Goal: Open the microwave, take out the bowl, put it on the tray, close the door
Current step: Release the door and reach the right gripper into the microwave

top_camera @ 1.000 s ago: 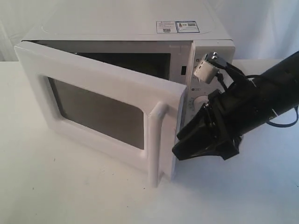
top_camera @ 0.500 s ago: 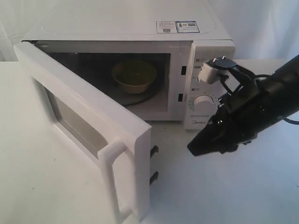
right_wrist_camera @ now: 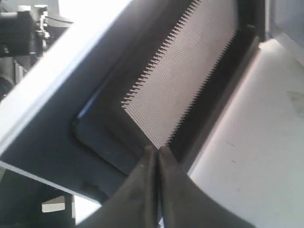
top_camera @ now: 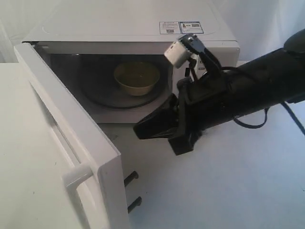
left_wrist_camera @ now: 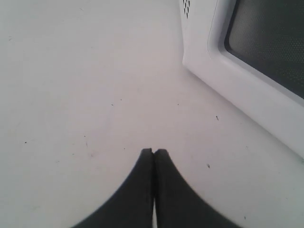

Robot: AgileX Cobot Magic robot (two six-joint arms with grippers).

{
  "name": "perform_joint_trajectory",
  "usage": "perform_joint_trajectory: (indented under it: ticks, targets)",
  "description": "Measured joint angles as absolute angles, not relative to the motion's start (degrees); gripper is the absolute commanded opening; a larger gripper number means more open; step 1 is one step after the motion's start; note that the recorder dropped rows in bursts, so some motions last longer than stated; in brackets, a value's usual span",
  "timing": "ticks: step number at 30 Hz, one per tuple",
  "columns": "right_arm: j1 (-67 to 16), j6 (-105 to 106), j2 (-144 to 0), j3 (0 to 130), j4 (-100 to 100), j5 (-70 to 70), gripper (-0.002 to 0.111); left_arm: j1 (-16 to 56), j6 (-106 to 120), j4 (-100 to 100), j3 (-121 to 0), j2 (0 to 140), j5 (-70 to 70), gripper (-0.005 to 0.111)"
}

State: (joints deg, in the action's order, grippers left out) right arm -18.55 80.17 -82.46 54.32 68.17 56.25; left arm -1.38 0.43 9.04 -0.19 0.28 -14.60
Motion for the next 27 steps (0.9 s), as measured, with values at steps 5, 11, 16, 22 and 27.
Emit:
perform_joint_trajectory:
  ticks: [5, 11, 16, 22, 27]
  targets:
    - [-26.76, 81.98, -82.54, 54.32, 70.3, 56.75, 0.0, -1.38, 0.43, 9.04, -0.19, 0.28, -14.6, 0.0]
    - [-32.26, 87.55, -82.59, 54.32, 74.08, 57.33, 0.0, -1.38, 0.43, 9.04, -0.19, 0.28, -14.6, 0.0]
    - [-32.3, 88.36, -82.72, 54.93, 70.38, 41.37, 0.0, -1.38, 0.43, 9.04, -0.19, 0.28, -14.6, 0.0]
    - [-33.66, 89.06, -85.14, 58.95, 61.33, 32.67, 0.0, -1.38, 0.43, 8.76, -0.19, 0.28, -14.6, 0.0]
    - [-36.44, 86.23, -88.63, 61.78, 51.56, 22.84, 0.0, -1.38, 0.43, 8.76, -0.19, 0.28, -14.6, 0.0]
